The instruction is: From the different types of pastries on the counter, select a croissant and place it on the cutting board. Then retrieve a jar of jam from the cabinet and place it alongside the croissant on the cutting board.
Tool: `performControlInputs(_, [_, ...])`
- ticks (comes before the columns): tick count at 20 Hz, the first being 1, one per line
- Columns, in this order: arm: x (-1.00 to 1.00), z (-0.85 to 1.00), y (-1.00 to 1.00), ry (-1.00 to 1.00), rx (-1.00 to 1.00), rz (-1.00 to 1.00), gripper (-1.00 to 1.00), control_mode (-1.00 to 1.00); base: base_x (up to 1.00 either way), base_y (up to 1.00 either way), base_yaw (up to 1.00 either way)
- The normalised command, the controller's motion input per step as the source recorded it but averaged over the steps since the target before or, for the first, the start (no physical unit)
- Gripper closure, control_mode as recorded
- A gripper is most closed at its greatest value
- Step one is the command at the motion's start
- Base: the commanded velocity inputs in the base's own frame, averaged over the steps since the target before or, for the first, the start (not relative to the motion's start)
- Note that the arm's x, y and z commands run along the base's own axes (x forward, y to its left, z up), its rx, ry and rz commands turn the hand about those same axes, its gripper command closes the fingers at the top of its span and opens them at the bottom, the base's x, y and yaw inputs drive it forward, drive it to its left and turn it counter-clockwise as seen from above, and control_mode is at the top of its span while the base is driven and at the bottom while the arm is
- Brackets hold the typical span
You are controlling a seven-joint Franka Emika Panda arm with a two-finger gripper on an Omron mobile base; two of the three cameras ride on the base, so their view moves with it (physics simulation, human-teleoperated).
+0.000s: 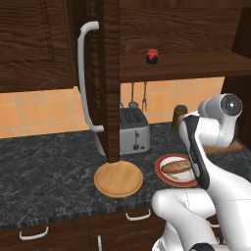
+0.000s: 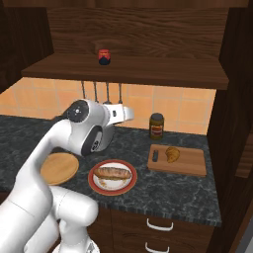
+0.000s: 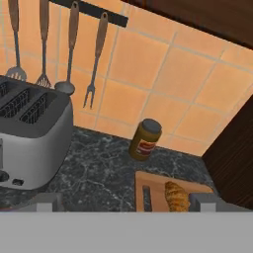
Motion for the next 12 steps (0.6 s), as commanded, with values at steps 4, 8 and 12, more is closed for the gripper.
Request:
performControlInputs(4, [-0.28,0.93,0.15,0.00,0.00,0.00,-1.00,-1.00,0.00,0.00,0.00])
performControlInputs(8, [-0.33,0.87,0.21,0.00,0.00,0.00,-1.00,-1.00,0.00,0.00,0.00])
performControlInputs(12, [-0.35,0.81,0.25,0.00,0.00,0.00,-1.00,-1.00,0.00,0.00,0.00])
